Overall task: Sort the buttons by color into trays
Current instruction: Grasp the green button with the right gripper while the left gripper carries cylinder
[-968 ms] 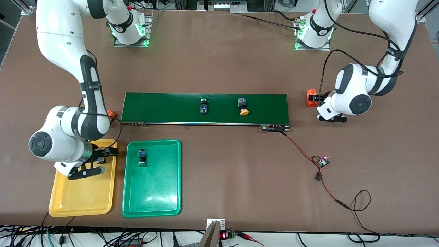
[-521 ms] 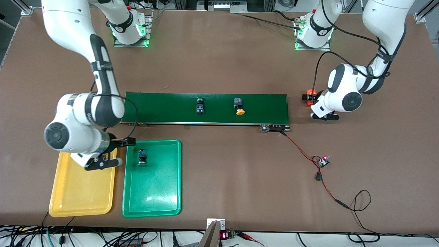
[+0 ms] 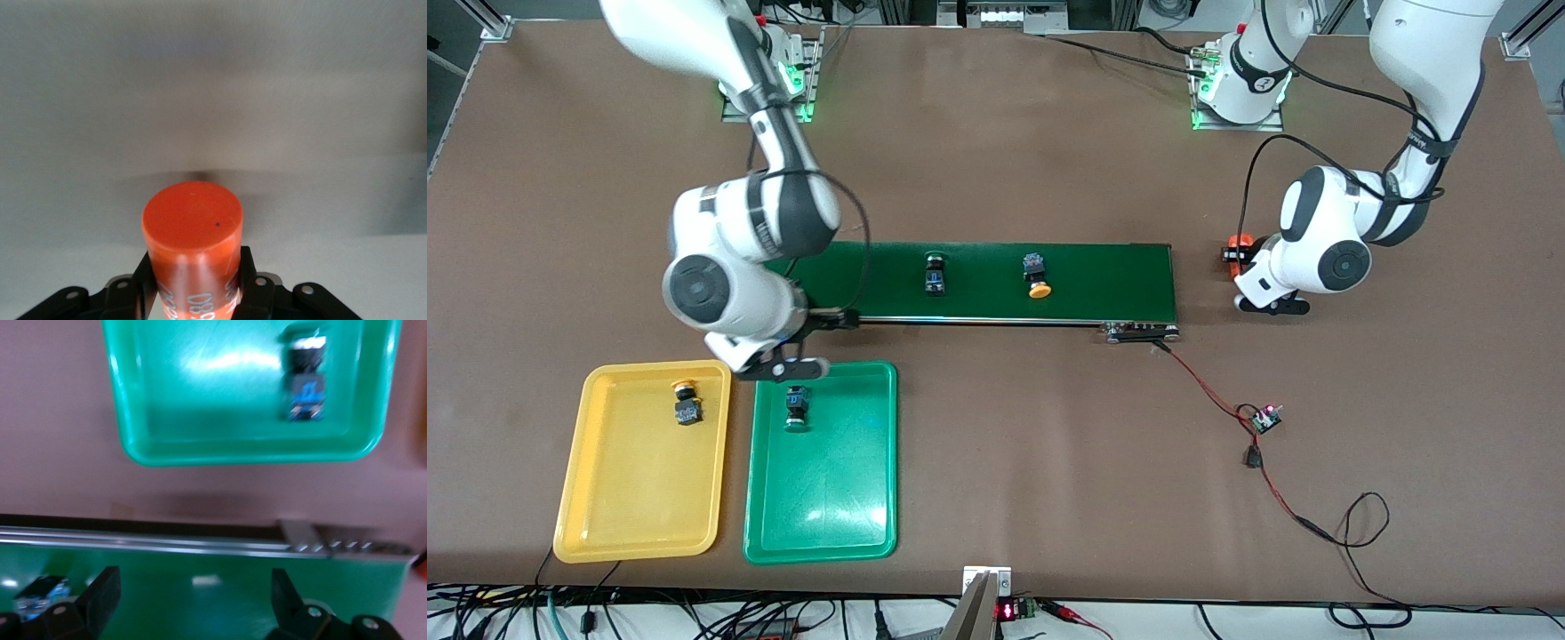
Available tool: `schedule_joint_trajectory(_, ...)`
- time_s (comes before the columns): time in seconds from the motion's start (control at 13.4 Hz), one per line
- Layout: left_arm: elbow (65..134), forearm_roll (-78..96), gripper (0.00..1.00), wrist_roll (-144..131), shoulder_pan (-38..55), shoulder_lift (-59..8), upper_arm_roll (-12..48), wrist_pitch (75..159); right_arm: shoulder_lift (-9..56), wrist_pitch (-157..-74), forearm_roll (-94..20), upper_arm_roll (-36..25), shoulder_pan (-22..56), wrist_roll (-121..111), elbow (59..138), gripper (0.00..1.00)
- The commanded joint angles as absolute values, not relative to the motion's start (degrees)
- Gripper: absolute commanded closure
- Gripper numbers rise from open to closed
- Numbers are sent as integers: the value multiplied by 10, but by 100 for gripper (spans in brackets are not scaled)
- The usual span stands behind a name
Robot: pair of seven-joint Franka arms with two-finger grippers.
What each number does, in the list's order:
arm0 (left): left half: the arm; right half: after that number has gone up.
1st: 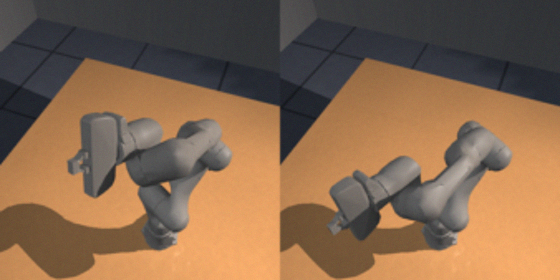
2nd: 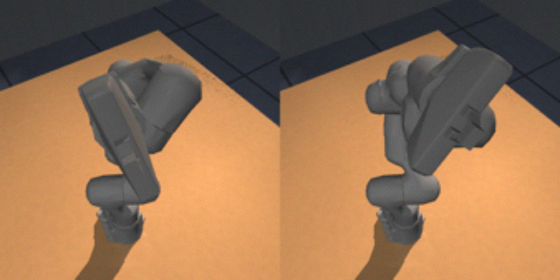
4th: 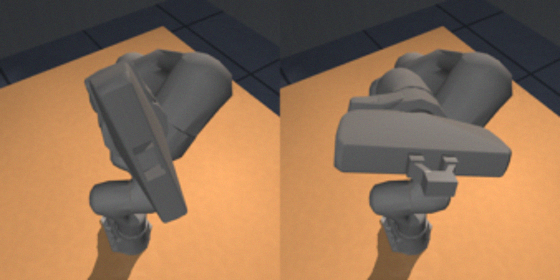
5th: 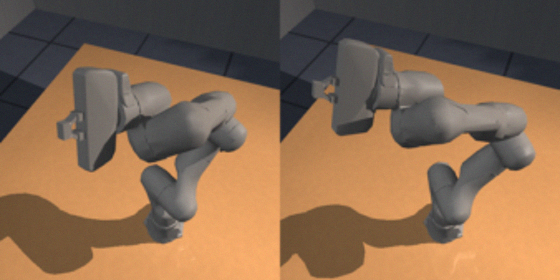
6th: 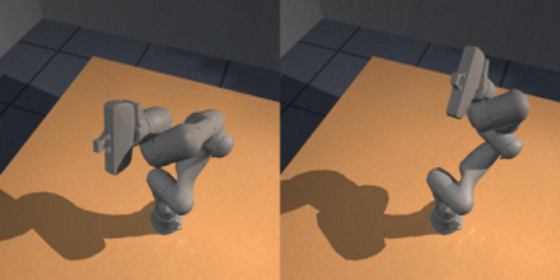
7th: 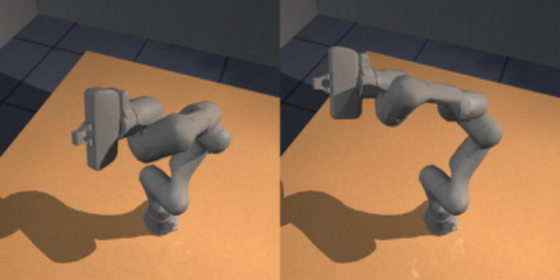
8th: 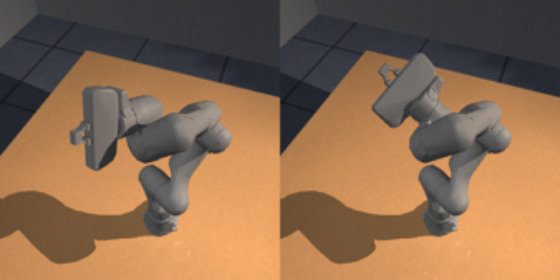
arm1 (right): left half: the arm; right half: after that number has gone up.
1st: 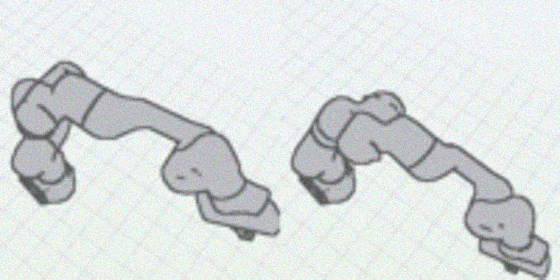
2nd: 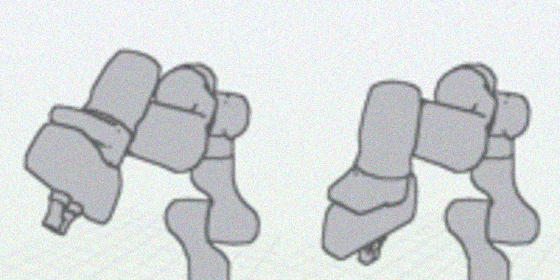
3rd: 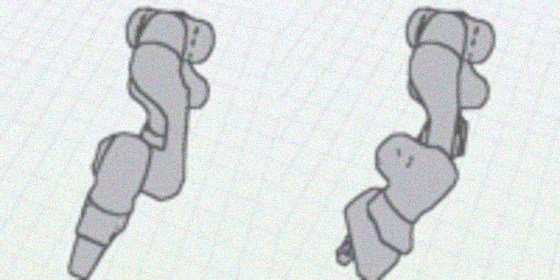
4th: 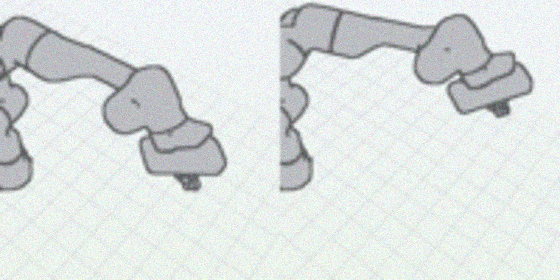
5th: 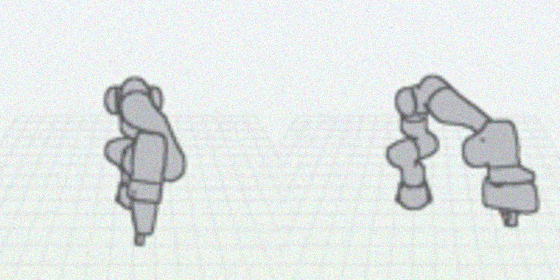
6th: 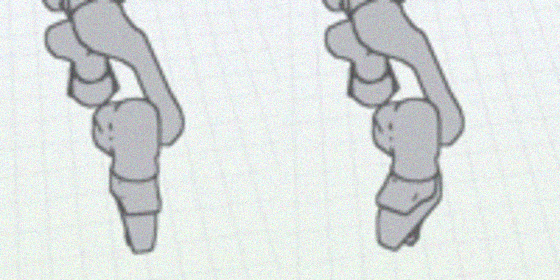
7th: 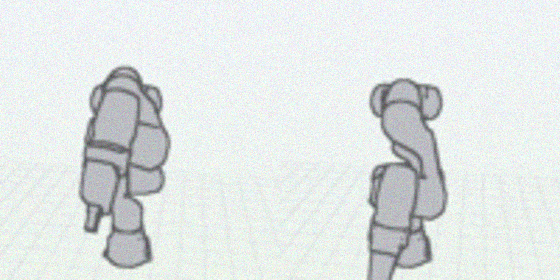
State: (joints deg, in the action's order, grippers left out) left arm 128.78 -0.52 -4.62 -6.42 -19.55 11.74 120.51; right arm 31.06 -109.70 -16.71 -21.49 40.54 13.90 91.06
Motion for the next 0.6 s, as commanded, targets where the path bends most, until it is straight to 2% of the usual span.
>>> schedule_joint_trajectory(0.0,1188,8,86,-42,-60,-180,122,1089,297,-1114,-147,-225,461,208,934,0)
schedule_joint_trajectory(0.07,1151,9,86,-43,-55,-181,124,1058,299,-1116,-147,-223,468,225,934,0)
schedule_joint_trajectory(0.22,1111,27,85,-33,-37,-190,132,1049,300,-1119,-148,-221,479,234,940,0)
schedule_joint_trajectory(0.45,1073,18,83,-12,-26,-212,220,1055,301,-1121,-149,-221,501,246,953,0)
schedule_joint_trajectory(0.52,1072,18,83,1,-19,-214,229,1061,301,-1121,-152,-220,502,246,958,0)
